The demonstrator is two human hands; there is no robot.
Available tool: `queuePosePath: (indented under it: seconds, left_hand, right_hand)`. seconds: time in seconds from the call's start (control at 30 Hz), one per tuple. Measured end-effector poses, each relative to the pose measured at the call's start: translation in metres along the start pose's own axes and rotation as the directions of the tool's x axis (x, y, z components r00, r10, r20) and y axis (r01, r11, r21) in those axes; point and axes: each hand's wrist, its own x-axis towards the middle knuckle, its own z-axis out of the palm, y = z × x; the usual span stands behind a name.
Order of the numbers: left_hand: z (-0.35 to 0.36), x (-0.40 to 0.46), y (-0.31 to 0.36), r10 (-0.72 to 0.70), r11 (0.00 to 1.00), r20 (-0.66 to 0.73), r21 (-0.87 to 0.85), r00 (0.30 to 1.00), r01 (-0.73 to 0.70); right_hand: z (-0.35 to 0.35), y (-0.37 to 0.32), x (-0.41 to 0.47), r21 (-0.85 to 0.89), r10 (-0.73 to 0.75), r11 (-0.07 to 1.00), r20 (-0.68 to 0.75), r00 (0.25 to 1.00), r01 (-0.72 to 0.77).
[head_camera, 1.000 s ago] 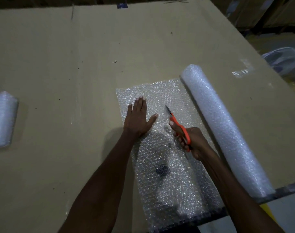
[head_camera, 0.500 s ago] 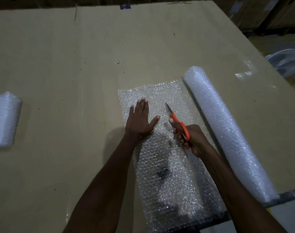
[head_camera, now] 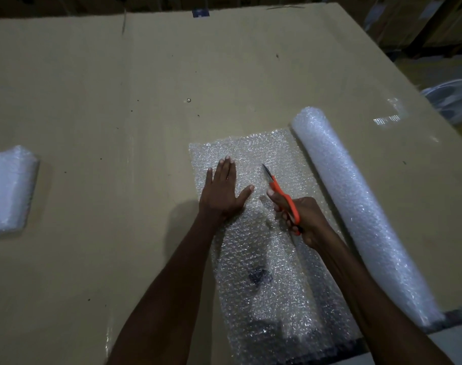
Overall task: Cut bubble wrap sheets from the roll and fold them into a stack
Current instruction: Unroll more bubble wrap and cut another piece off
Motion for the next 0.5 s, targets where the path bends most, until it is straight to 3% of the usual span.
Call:
queuePosePath:
  seconds: [0.5]
  left_hand:
    - [0.0011, -0.0001, -0.0009, 0.007, 1.0, 0.0, 0.0, 1.0, -0.007]
  right_hand:
    - [0.0039, -0.0081, 0.0048, 0.017, 0.003, 1.0, 0.039, 0.999, -0.003]
